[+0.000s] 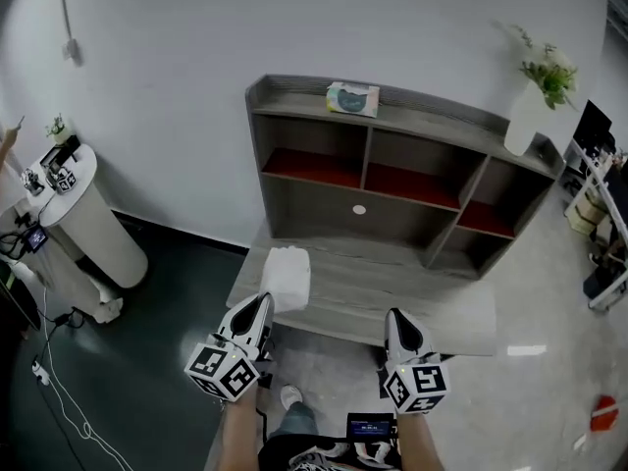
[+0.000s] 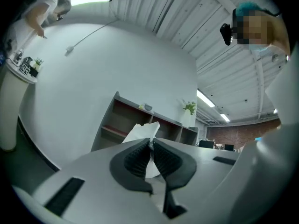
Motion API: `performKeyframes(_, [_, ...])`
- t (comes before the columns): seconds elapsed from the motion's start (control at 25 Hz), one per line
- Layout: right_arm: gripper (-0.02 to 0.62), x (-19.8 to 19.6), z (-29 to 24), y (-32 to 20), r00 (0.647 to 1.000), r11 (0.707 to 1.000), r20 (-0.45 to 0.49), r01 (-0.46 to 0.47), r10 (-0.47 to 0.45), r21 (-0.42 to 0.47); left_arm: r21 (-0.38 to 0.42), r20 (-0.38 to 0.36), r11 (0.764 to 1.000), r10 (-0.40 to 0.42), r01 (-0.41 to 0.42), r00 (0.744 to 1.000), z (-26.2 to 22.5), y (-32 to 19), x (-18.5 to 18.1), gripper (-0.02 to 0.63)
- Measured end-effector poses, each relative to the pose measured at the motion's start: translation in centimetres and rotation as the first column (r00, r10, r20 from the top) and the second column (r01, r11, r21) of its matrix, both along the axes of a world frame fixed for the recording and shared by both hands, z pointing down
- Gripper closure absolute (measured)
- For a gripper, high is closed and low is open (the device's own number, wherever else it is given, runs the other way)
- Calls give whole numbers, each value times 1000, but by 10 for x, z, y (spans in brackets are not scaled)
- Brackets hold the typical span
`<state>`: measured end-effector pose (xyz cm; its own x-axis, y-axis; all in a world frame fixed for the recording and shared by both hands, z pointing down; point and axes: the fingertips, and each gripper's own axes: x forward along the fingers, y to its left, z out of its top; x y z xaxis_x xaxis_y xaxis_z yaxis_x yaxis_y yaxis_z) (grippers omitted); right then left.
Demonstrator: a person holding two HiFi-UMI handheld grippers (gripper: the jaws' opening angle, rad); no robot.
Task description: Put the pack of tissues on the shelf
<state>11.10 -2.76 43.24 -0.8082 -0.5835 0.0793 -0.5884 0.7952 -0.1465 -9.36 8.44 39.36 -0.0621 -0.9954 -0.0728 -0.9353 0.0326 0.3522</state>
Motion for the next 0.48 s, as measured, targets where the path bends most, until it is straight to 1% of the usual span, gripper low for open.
performKeyframes(0.12, [591,-57,0,-31,999,1000,-20,-26,26,3,-9,-7,999,51,-51,999,-2,-41,-53,595])
performKeyframes(0.2, [591,-86,0,-48,998,999,-38,-49,49,10,-19,-13,996,88,-88,996,-4,-67,-80,595])
performKeyframes(0.36, [591,-122,3,-76,993,996,-72,-92,93,18,-28,-33,988,149,-149,988,0,-109,-116,595])
performKeyframes(0.48, [591,-138,9,-90,991,995,-90,-101,101,10,-28,-51,983,178,-179,983,8,-134,-132,595])
